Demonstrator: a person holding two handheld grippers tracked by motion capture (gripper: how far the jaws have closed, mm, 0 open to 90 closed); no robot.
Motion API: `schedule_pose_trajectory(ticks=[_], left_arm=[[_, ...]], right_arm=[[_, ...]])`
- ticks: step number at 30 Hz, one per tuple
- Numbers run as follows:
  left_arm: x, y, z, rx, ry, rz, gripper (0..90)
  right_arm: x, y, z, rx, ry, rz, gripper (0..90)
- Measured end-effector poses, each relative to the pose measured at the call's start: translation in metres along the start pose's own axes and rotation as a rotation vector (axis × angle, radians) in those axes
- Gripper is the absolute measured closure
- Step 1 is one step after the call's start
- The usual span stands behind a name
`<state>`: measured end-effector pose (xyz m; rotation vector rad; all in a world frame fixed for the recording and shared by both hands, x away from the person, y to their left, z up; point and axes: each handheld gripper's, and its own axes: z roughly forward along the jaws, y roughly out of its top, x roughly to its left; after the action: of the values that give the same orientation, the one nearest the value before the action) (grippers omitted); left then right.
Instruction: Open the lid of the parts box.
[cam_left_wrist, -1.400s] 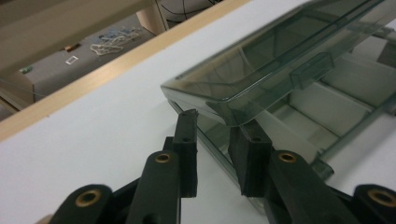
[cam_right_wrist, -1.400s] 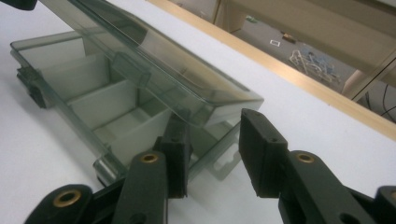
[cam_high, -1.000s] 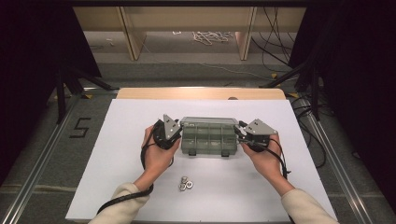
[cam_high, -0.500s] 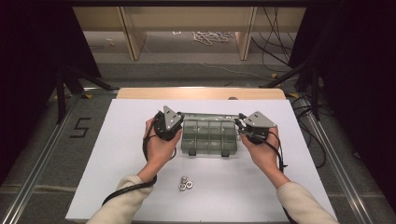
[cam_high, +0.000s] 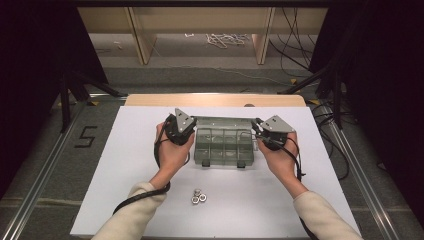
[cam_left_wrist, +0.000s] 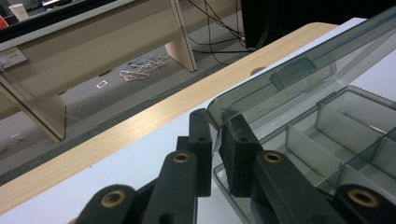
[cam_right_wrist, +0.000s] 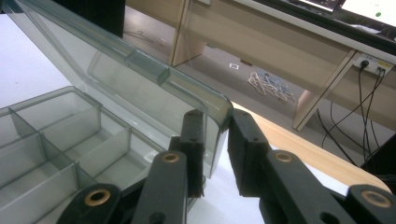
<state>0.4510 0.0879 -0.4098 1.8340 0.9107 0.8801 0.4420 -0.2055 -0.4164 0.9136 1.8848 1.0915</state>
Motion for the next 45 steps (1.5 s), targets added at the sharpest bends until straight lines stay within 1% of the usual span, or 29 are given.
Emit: schedule_pose_trajectory(ticks=[2, 6, 7, 10, 11, 15, 16, 18, 20, 21, 22, 23, 24, 25, 26, 28, 29, 30, 31, 32, 33, 36, 37, 38, 39, 41, 42, 43, 45], left_arm=[[0.002, 0.001, 0.002, -0.001, -0.005, -0.003, 83.4], [0.003, 0.003, 0.004, 0.002, 0.002, -0.009, 84.0], [0.004, 0.003, 0.005, 0.003, 0.0, -0.002, 84.2], [0.006, 0.004, 0.007, 0.003, -0.003, -0.005, 84.4], [0.007, 0.005, 0.007, 0.001, -0.002, -0.015, 84.4], [0.009, 0.006, 0.01, 0.003, -0.002, -0.017, 84.4], [0.009, 0.007, 0.01, 0.003, -0.003, -0.017, 84.4], [0.01, 0.008, 0.012, 0.003, -0.004, -0.017, 84.4], [0.01, 0.008, 0.013, 0.002, -0.003, -0.032, 84.4], [0.011, 0.009, 0.013, 0.005, -0.005, -0.028, 84.4], [0.012, 0.01, 0.014, 0.006, -0.006, -0.031, 84.3], [0.011, 0.01, 0.014, 0.014, 0.004, -0.04, 84.3], [0.012, 0.01, 0.015, 0.008, -0.007, -0.033, 84.3], [0.013, 0.01, 0.016, 0.008, -0.007, -0.037, 84.3], [0.012, 0.011, 0.015, 0.015, 0.002, -0.045, 84.3], [0.013, 0.011, 0.017, 0.008, -0.004, -0.038, 84.2], [0.013, 0.011, 0.017, 0.017, 0.004, -0.045, 84.2], [0.014, 0.012, 0.018, 0.008, -0.005, -0.043, 84.1], [0.014, 0.012, 0.019, 0.007, -0.007, -0.044, 84.1], [0.014, 0.012, 0.019, 0.014, 0.003, -0.054, 84.1], [0.015, 0.012, 0.021, 0.007, -0.008, -0.045, 84.0], [0.015, 0.013, 0.023, 0.008, -0.005, -0.052, 83.9], [0.015, 0.013, 0.022, 0.016, 0.005, -0.059, 83.8], [0.016, 0.014, 0.024, 0.01, -0.005, -0.05, 83.8], [0.017, 0.014, 0.024, 0.01, -0.005, -0.052, 83.7], [0.017, 0.014, 0.026, 0.008, -0.003, -0.057, 83.6], [0.018, 0.014, 0.027, 0.01, -0.005, -0.052, 83.6], [0.018, 0.015, 0.028, 0.009, -0.005, -0.06, 83.6], [0.019, 0.015, 0.03, 0.008, -0.004, -0.057, 83.6]], right_arm=[[-0.001, 0.001, 0.001, -0.003, -0.003, -0.001, 77.0], [-0.002, 0.002, 0.003, 0.002, -0.002, 0.013, 77.1], [-0.002, 0.002, 0.004, -0.001, -0.005, 0.017, 77.1], [-0.003, 0.003, 0.006, -0.006, -0.006, 0.026, 77.1], [-0.004, 0.003, 0.006, -0.004, -0.006, 0.026, 77.1], [-0.005, 0.004, 0.009, -0.01, -0.011, 0.04, 77.1], [-0.006, 0.005, 0.01, -0.012, -0.004, 0.042, 77.1], [-0.007, 0.005, 0.011, -0.013, -0.011, 0.048, 77.0], [-0.008, 0.006, 0.012, -0.009, -0.005, 0.051, 77.0], [-0.008, 0.006, 0.014, -0.014, -0.009, 0.057, 77.0], [-0.009, 0.006, 0.014, -0.016, -0.013, 0.056, 77.0], [-0.009, 0.007, 0.015, -0.016, -0.01, 0.058, 77.0], [-0.011, 0.007, 0.016, -0.025, -0.017, 0.046, 77.0], [-0.011, 0.007, 0.016, -0.018, -0.015, 0.054, 77.0], [-0.01, 0.007, 0.016, -0.016, -0.01, 0.065, 77.0], [-0.011, 0.007, 0.017, -0.02, -0.007, 0.068, 76.9], [-0.012, 0.008, 0.018, -0.028, -0.018, 0.056, 76.9], [-0.012, 0.008, 0.018, -0.015, -0.012, 0.068, 76.9], [-0.012, 0.008, 0.019, -0.016, -0.006, 0.074, 76.9], [-0.012, 0.008, 0.02, -0.024, -0.011, 0.074, 76.9], [-0.013, 0.009, 0.021, -0.024, -0.014, 0.076, 76.8], [-0.014, 0.009, 0.023, -0.026, -0.01, 0.086, 76.8], [-0.014, 0.009, 0.023, -0.025, -0.009, 0.089, 76.8], [-0.015, 0.009, 0.024, -0.026, -0.012, 0.09, 76.8], [-0.015, 0.009, 0.025, -0.029, -0.005, 0.093, 76.8], [-0.017, 0.009, 0.026, -0.039, -0.025, 0.083, 76.8], [-0.017, 0.009, 0.027, -0.04, -0.024, 0.086, 76.8], [-0.017, 0.009, 0.027, -0.034, -0.017, 0.093, 76.7], [-0.017, 0.009, 0.029, -0.037, -0.008, 0.107, 76.7]])
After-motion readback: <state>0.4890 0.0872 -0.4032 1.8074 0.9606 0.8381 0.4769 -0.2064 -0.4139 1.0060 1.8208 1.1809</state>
